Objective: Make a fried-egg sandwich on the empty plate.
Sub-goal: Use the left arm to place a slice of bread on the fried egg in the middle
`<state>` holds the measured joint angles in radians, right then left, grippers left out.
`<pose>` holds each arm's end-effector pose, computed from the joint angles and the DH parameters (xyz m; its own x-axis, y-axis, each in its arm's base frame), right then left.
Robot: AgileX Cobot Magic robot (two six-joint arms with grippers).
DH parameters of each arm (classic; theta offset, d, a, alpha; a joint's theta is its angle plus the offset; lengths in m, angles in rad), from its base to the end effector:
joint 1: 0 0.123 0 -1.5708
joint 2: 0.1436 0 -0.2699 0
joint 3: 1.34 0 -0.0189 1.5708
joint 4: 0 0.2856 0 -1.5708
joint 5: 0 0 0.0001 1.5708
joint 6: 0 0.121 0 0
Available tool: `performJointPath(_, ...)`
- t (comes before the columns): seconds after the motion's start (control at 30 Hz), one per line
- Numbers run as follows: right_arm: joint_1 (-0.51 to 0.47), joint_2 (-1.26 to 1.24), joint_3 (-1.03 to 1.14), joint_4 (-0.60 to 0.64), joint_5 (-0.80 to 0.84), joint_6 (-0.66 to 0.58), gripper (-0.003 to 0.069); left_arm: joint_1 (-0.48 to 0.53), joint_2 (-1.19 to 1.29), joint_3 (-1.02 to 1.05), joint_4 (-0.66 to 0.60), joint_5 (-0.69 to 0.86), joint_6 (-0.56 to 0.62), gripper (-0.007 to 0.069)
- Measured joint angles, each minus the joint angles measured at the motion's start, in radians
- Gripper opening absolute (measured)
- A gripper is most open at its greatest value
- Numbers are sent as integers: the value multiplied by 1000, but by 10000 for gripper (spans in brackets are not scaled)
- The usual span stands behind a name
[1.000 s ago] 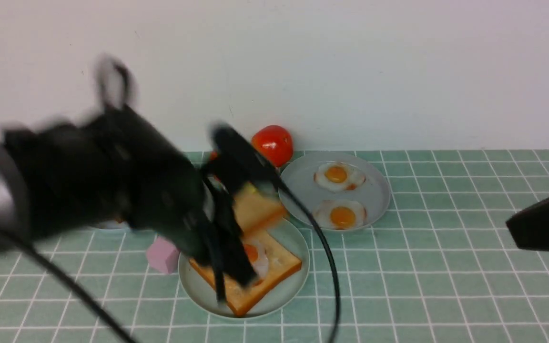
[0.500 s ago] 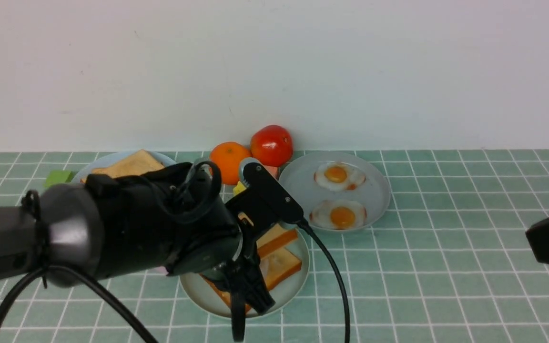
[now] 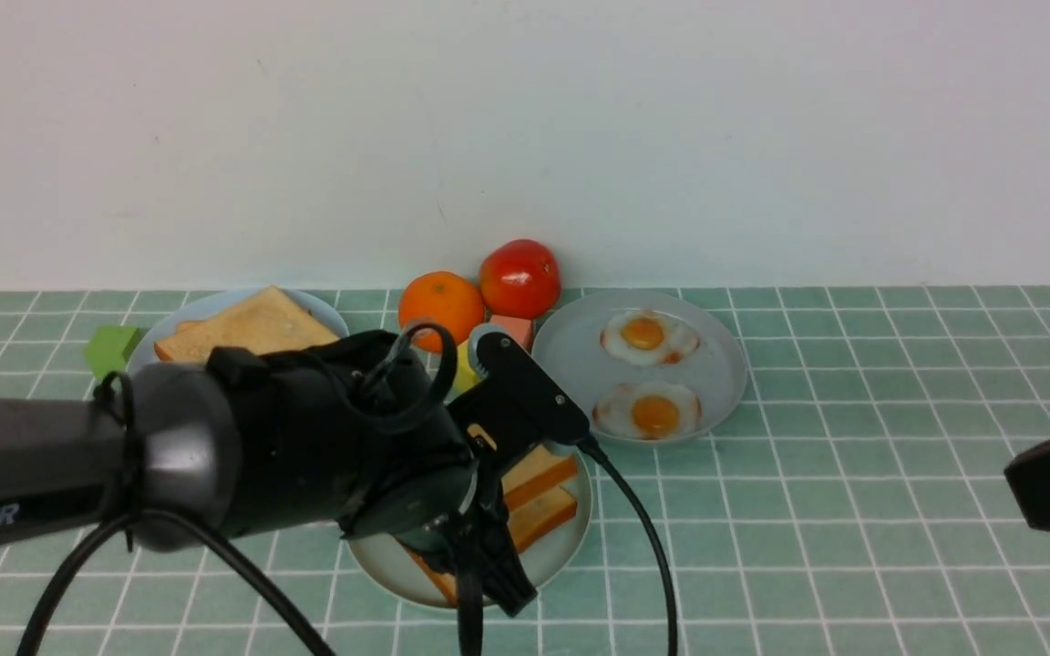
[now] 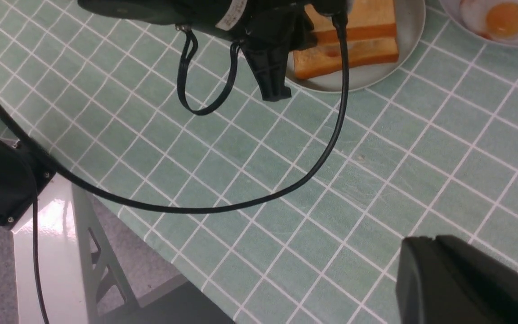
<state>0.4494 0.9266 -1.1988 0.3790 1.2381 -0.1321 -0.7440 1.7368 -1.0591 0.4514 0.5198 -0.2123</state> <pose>0.1667 0.1274 0.3923 -0.6781 -0.3299 -0.6567 -0.6155 0.7433 0.2621 0.3025 -0.2428 0.1333 -0.5249 0.7285 -0.4402 0.6931 0.6660 0.2758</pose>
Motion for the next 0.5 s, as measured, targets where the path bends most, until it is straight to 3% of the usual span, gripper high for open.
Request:
performJointPath(0.2, 0, 0, 0, 4, 14, 0, 42, 0, 0, 0, -1, -1, 0, 209)
performJointPath(0.37, 0, 0, 0, 7, 14, 0, 43, 0, 0, 0, -1, -8, 0, 352)
performJointPath(0.5, 0, 0, 0, 7, 14, 0, 47, 0, 0, 0, -1, -10, 0, 409)
